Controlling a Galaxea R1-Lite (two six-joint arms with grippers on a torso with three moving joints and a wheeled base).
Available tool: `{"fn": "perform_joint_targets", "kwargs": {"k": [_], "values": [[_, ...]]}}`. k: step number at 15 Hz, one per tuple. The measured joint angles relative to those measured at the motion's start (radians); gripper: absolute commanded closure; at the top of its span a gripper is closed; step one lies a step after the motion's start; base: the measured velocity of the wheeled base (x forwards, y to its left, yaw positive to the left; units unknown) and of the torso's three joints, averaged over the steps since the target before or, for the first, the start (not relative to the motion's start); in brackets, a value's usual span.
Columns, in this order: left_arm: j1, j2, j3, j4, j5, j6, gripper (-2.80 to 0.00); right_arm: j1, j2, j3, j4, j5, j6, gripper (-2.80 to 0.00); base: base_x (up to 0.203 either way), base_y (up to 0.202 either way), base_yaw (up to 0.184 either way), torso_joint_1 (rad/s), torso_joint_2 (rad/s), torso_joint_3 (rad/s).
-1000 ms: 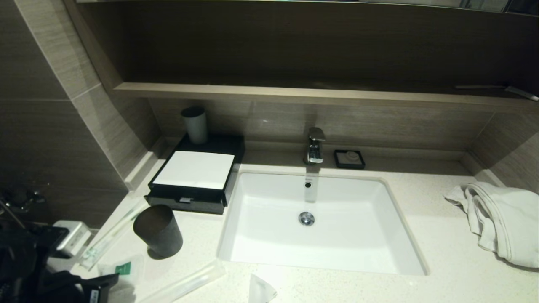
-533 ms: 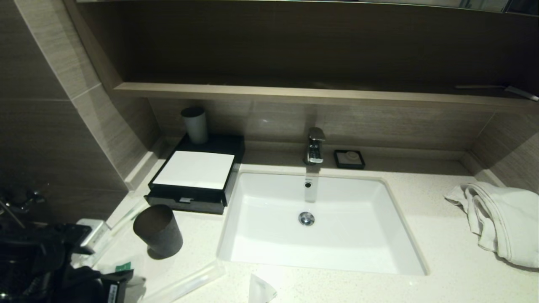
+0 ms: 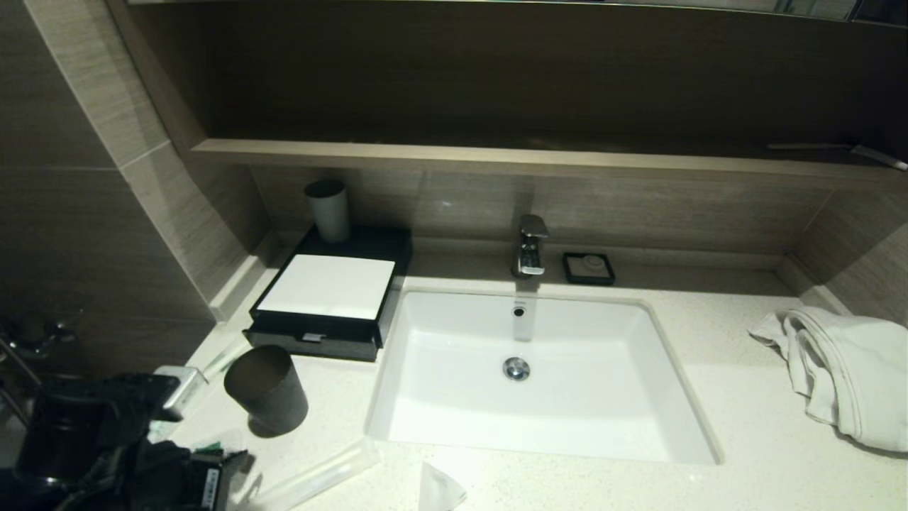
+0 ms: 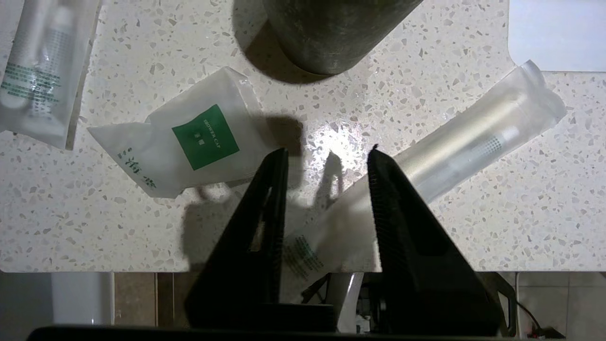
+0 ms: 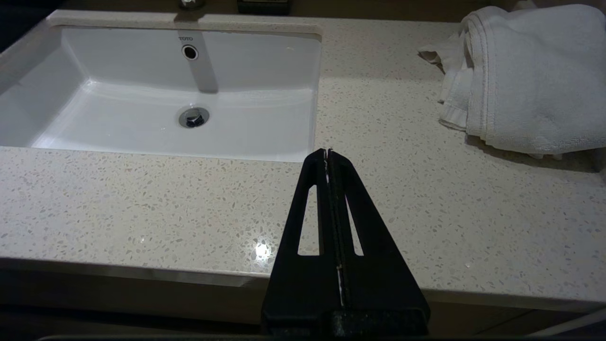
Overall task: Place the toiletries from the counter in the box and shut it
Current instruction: Pick up the cup
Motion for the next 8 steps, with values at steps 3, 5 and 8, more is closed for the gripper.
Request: {"fn": "perform_joint_targets", "kwargs": {"k": [3,5,8], "values": [[0.001,0.042,0.004,-0.024,0.002,-0.001,-2.8,0.0,0.0,0.0,0.0,0.0,0.0,0.0,0.0,0.0,0.0,0.0,0.0,0.0],[0.001,0.072,0.005,-0.059,0.005,-0.001,-2.8,0.0,0.0,0.0,0.0,0.0,0.0,0.0,0.0,0.0,0.0,0.0,0.0,0.0],[0.001,0.131,0.005,-0.142,0.041,0.0,-2.8,0.0,0.0,0.0,0.0,0.0,0.0,0.0,0.0,0.0,0.0,0.0,0.0,0.0]]}}
